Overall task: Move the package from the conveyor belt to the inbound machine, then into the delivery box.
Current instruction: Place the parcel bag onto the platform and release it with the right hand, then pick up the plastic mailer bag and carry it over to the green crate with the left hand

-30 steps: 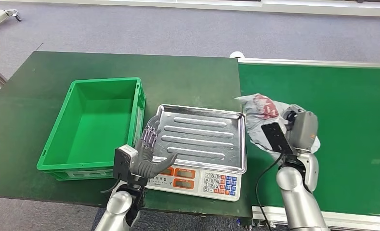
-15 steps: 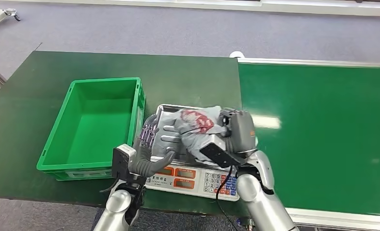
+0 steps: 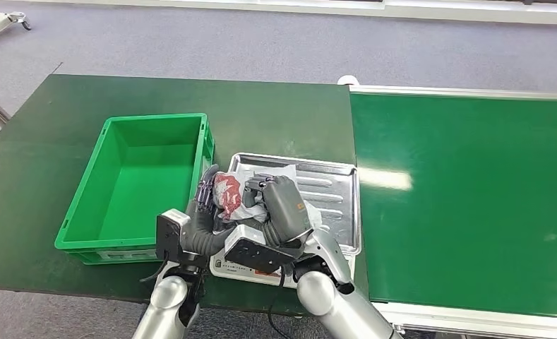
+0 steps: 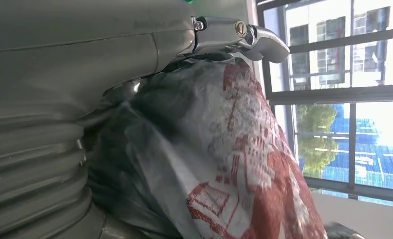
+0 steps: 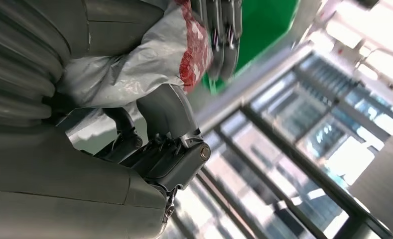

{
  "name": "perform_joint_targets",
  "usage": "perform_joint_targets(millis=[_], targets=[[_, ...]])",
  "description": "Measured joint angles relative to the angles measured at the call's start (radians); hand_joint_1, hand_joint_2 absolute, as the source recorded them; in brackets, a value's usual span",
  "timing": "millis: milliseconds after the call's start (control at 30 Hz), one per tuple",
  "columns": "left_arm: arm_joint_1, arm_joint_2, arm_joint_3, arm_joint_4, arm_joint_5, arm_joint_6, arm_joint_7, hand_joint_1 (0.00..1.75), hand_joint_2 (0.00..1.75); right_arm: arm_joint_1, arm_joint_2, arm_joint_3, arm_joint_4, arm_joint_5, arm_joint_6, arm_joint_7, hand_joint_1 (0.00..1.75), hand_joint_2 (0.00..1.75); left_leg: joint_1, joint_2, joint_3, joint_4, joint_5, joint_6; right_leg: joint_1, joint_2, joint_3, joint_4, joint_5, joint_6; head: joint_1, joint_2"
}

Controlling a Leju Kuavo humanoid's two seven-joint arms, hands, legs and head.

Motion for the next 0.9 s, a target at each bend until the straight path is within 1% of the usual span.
perform_joint_targets(millis=[67,167,233,333,467,567,633,700,767,900], targets=[[0.000,0.002,0.001,0.000,-0.037,0.025,-0.009,0.00,1.75,0.006,-0.002,-0.020,0.009,-0.148,0.069,-0.023,0.00,1.75,0.000,0.000,0.000,0.000,0.000,0.000,0.000,0.000,0.000,0.000,0.000,0.000,0.000,0.000],[-0.005,0.005,0.001,-0.002,-0.110,0.066,-0.016,0.00,1.75,0.021,-0.016,-0.092,0.027,-0.381,0.203,-0.083,0.00,1.75,0.000,-0.001,0.000,0.000,0.000,0.000,0.000,0.000,0.000,0.000,0.000,0.000,0.000,0.000],[-0.011,0.009,0.001,-0.004,-0.155,0.082,-0.018,0.00,1.75,0.034,-0.030,-0.148,0.045,-0.477,0.263,-0.121,0.00,1.75,0.000,0.000,0.000,0.000,0.000,0.000,0.000,0.000,0.000,0.000,0.000,0.000,0.000,0.000],[-0.013,0.017,-0.002,-0.015,-0.218,0.083,-0.031,0.00,1.75,0.074,-0.055,-0.238,0.072,-0.585,0.318,-0.172,0.00,1.75,0.000,-0.001,0.000,0.000,0.000,0.000,0.000,-0.001,0.001,0.000,0.000,0.000,0.000,0.000],[-0.005,0.032,-0.018,-0.034,-0.293,0.061,-0.065,0.00,1.75,0.149,-0.076,-0.377,0.102,-0.638,0.380,-0.223,0.00,1.75,0.000,-0.002,0.000,0.000,-0.001,0.000,0.000,-0.002,0.001,0.000,0.000,0.000,0.000,0.000],[-0.002,0.040,-0.022,-0.039,-0.318,0.058,-0.073,0.00,1.75,0.179,-0.080,-0.446,0.115,-0.647,0.406,-0.230,0.00,1.75,0.000,0.000,0.001,0.000,-0.001,0.000,0.000,-0.001,0.000,0.000,0.000,0.000,0.000,0.000],[-0.005,0.048,-0.033,-0.039,-0.369,0.053,-0.078,0.00,1.75,0.189,-0.082,-0.480,0.123,-0.680,0.453,-0.228,0.00,1.75,0.000,0.000,0.001,0.000,-0.001,0.000,0.000,-0.001,0.000,0.000,0.000,0.000,0.000,0.000],[-0.013,0.060,-0.057,-0.033,-0.433,0.036,-0.089,0.00,1.75,0.195,-0.085,-0.508,0.136,-0.722,0.524,-0.233,0.00,1.75,0.000,0.000,0.001,0.000,-0.001,0.000,0.000,-0.001,0.000,0.000,0.000,0.000,0.000,0.000],[-0.023,0.073,-0.084,-0.021,-0.471,0.018,-0.102,0.00,1.75,0.196,-0.089,-0.528,0.152,-0.745,0.575,-0.243,0.00,1.75,0.000,0.000,0.001,0.000,0.000,0.000,0.000,0.000,0.001,0.000,0.000,0.000,0.000,0.000],[-0.039,0.087,-0.111,0.001,-0.486,0.010,-0.113,0.00,1.75,0.192,-0.094,-0.553,0.174,-0.757,0.600,-0.252,0.00,1.75,0.000,0.001,0.003,0.000,0.000,0.000,0.000,0.000,0.002,0.000,0.001,-0.001,0.000,0.000]])
